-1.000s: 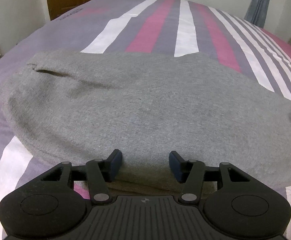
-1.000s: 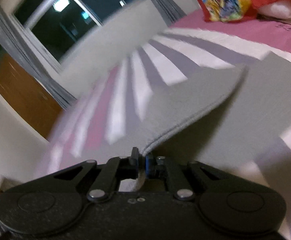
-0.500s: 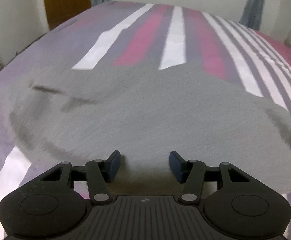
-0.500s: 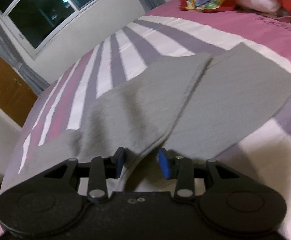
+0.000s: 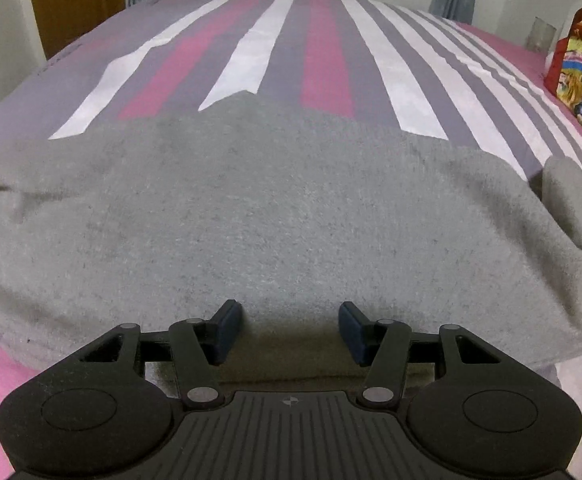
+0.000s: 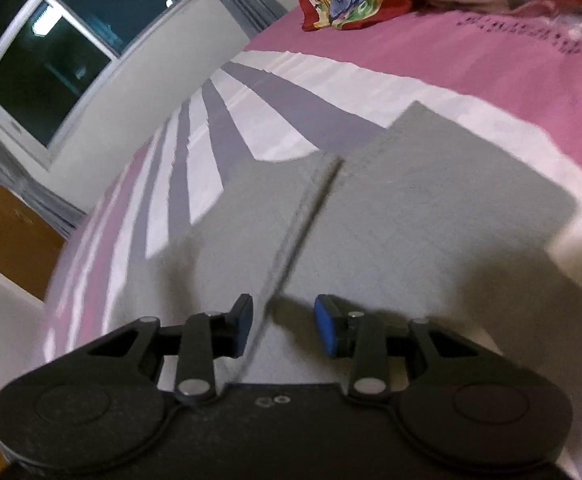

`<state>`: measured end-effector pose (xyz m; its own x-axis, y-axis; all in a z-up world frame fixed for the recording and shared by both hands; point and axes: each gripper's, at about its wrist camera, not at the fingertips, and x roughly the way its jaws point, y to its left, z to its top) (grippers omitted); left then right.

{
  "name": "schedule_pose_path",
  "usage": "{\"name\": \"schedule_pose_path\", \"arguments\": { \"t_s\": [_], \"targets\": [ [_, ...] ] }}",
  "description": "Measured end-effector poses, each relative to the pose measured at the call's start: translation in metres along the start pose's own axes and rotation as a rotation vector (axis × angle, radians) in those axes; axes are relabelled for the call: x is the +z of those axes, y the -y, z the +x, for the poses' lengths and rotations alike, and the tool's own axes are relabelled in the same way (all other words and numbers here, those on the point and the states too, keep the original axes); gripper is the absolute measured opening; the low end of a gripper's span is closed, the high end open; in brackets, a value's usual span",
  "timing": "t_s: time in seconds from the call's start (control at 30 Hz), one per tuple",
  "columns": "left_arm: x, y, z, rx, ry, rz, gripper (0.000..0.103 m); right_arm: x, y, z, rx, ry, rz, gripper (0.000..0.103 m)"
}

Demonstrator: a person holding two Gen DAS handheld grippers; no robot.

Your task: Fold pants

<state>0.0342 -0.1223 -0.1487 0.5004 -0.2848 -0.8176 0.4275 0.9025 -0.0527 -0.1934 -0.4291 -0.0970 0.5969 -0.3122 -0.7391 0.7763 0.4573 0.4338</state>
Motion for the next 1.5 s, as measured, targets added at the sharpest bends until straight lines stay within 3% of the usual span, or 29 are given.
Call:
{"name": "schedule_pose_path", "arguments": {
  "t_s": [0.13,0.2,0.27,0.3,0.43,0.53,0.67,0.77,0.83,0.93,1.07,1.1,1.17,1.27,1.37,1.5],
  "targets": [
    [0.001,-0.001,-0.001,0.004,-0.004,-0.003,0.055,0.021,0.000,0.028,0.027,0.027,0.045,0.031],
    [0.001,0.000,0.000,0.008,-0.003,0.000,0.056,0.030,-0.001,0.041,0.017,0.030,0.042,0.022],
    [0.001,0.001,0.001,0.014,-0.002,0.004,0.056,0.038,-0.002,0.049,0.020,0.014,0.042,0.006],
    [0.001,0.002,0.001,0.016,-0.002,0.006,0.056,0.040,-0.004,0.048,0.029,0.021,0.040,0.006],
    [0.000,0.001,0.001,0.017,-0.003,0.014,0.057,0.056,-0.033,-0.002,0.048,0.188,-0.096,0.005],
    [-0.001,0.001,0.001,0.014,0.005,0.009,0.057,0.066,-0.030,-0.051,0.019,0.318,-0.141,0.005],
    [-0.005,0.003,0.000,0.023,0.017,0.025,0.057,0.037,0.006,-0.054,-0.137,0.216,-0.164,0.005],
    [-0.007,0.004,-0.002,0.026,0.017,0.028,0.058,0.012,0.038,-0.051,-0.192,0.134,-0.083,0.005],
    [-0.007,0.003,-0.002,0.026,0.015,0.029,0.059,0.005,0.047,-0.050,-0.176,0.114,-0.046,0.005],
    [-0.007,0.004,-0.002,0.033,0.015,0.032,0.060,0.012,0.051,-0.049,-0.073,0.112,0.026,0.016],
    [-0.007,0.006,-0.002,0.041,0.018,0.026,0.061,0.027,0.051,-0.033,-0.050,0.088,0.065,0.024],
    [-0.007,0.006,-0.002,0.041,0.018,0.024,0.061,0.028,0.052,-0.030,-0.042,0.085,0.075,0.024],
    [-0.008,0.006,-0.001,0.041,0.019,0.020,0.061,0.029,0.045,-0.024,-0.055,0.074,0.047,0.010],
    [-0.008,0.006,-0.001,0.042,0.024,0.018,0.061,0.035,0.016,-0.019,-0.050,0.072,-0.052,0.005],
    [-0.009,0.005,-0.001,0.044,0.033,0.007,0.061,0.055,-0.018,-0.029,0.014,0.171,-0.083,0.005],
    [-0.011,0.006,-0.005,0.057,0.063,-0.004,0.061,0.084,-0.072,-0.069,0.117,0.413,-0.168,0.005]
  ]
}}
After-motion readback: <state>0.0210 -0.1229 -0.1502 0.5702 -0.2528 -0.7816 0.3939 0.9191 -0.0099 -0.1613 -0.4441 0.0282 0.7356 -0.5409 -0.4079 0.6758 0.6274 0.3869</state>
